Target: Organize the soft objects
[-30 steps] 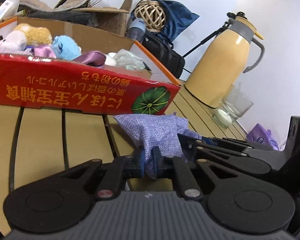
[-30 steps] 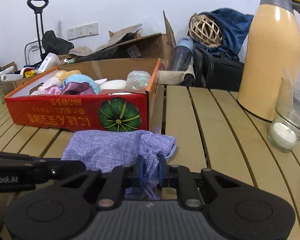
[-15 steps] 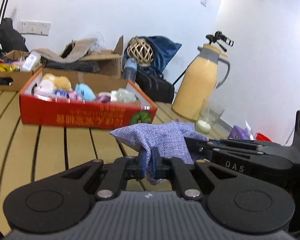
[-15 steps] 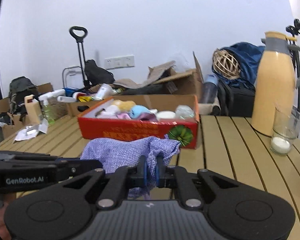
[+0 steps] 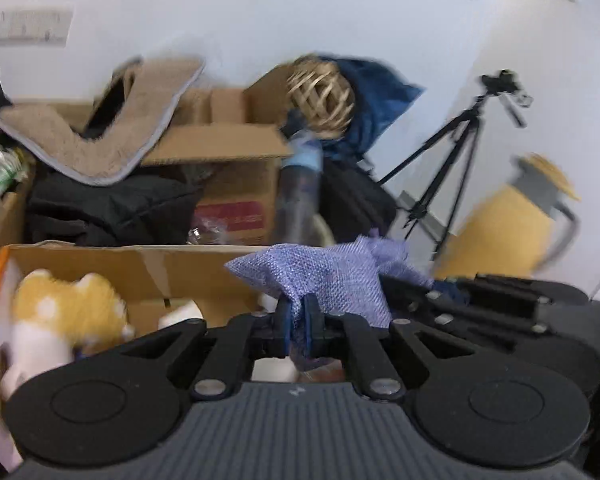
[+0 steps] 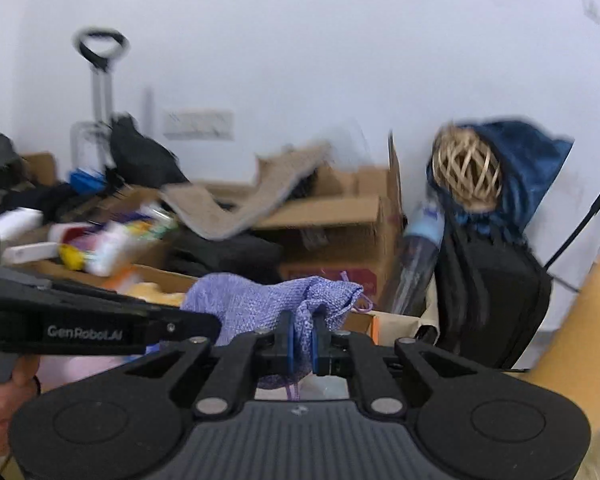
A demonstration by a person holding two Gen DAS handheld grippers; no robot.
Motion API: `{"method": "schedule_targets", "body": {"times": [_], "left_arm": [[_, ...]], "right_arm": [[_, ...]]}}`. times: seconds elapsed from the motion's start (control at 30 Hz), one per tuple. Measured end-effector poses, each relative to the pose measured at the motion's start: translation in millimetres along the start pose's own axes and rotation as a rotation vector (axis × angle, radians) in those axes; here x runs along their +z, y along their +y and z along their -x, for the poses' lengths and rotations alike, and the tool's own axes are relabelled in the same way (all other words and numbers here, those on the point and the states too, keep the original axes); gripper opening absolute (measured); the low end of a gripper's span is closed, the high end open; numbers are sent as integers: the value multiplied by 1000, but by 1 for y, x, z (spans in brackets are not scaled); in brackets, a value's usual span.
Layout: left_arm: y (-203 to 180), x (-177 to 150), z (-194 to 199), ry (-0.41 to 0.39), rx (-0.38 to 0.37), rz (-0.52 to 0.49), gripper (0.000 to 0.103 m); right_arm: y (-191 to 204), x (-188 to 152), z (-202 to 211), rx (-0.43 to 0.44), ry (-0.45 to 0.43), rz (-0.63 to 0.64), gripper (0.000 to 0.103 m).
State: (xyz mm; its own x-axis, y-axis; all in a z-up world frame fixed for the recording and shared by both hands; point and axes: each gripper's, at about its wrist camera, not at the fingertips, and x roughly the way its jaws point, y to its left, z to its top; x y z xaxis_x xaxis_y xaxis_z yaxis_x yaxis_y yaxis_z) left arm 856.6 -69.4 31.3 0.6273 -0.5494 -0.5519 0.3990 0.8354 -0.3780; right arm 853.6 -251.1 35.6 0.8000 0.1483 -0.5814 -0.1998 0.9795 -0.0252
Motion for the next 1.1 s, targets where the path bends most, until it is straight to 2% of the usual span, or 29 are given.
{"method": "schedule_targets", "body": {"times": [0.07,0.17,0.27,0.3,0.37,0.43,0.47,0.57,0.63,0.67,0.73,0.87,0.93,1.1], "left_arm": [[16,9,-36,48,30,10,7],[30,7,-77,151,101,-28,7],[34,-2,-88,228,205,-137,9],[36,-4,-86,227,217,-161,9],[41,-8,-83,238,192,-159,10],[43,-9,-83,234,194,-152,14],[43,-9,-83,230,195,-142,17],[41,-11,-75,216,188,-113,39],[37,-7,-66,207,209,-104,46],[34,-6,-56,203,210,-112,47],[25,1,-31,183,209,-121,48],[1,19,38,108,227,-154,55],[-13,26,75,66,254,-162,56],[-45,27,163,-18,303,-187,63]], "right_arm": [[-4,6,-42,-18,66,-5,8],[0,7,-83,-26,117,16,8],[7,-3,-108,57,185,21,9],[6,-8,-116,100,217,14,9],[-1,-17,-126,99,251,-18,11],[-10,-16,-132,119,291,-94,11],[-8,-15,-130,107,302,-86,13],[11,-18,-124,36,350,48,17],[12,-15,-113,56,339,45,20],[10,-11,-104,66,325,31,30],[0,2,-83,69,281,15,40],[-4,30,-17,70,204,18,40],[-5,41,16,57,170,34,44],[-8,50,104,35,113,49,48]]}}
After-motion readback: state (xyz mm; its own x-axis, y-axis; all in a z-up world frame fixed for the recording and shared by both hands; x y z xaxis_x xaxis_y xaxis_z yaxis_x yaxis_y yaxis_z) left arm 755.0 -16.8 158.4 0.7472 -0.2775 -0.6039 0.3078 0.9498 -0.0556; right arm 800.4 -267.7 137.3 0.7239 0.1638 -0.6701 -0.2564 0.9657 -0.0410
